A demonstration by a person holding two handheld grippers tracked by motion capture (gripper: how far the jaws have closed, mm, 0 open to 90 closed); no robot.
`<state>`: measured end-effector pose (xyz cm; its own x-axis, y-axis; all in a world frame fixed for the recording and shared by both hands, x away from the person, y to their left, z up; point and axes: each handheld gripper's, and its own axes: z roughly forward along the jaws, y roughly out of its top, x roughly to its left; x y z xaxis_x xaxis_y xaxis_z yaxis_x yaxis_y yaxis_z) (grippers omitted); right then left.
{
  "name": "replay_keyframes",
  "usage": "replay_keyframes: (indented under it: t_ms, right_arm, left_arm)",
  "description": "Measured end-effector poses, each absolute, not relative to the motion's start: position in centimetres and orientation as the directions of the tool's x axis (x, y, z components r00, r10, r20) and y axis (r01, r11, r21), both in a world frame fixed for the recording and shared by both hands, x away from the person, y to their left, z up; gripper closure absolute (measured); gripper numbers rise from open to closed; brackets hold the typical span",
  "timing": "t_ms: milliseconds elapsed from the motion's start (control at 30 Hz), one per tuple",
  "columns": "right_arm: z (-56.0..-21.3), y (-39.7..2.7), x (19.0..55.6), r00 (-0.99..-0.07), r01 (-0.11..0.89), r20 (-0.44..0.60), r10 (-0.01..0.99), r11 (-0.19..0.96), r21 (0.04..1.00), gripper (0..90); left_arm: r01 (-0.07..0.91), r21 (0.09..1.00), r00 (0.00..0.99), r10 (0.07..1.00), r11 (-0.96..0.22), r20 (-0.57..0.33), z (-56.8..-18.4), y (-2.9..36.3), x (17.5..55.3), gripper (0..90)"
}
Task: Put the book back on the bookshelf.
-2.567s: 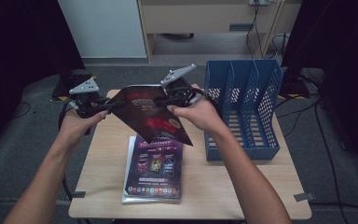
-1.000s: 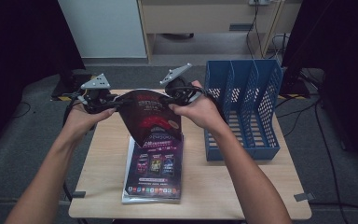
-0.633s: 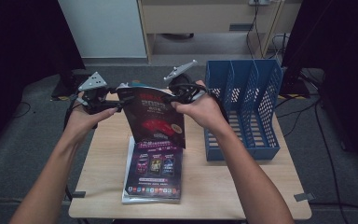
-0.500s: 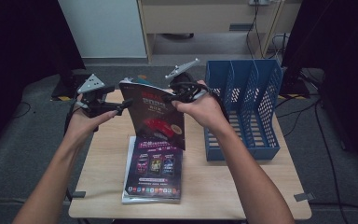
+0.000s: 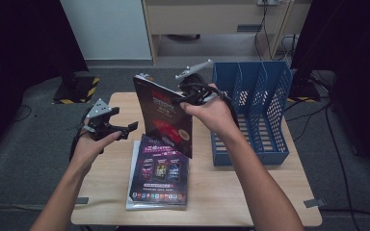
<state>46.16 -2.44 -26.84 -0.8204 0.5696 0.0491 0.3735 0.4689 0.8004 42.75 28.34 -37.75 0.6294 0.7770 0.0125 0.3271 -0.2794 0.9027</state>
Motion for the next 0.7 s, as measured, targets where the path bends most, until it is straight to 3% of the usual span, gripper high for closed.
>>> replay_keyframes:
  t_ms: [700]
  right_arm:
    - [-26.2,-4.6,46.2,-0.780,0.399,0.080,0.621,0.395,0.827,87.2]
  left_arm:
    - [0.375,0.858,0.618,0.784,-0.351,0.050,-44.6,27.7,41.3,4.5]
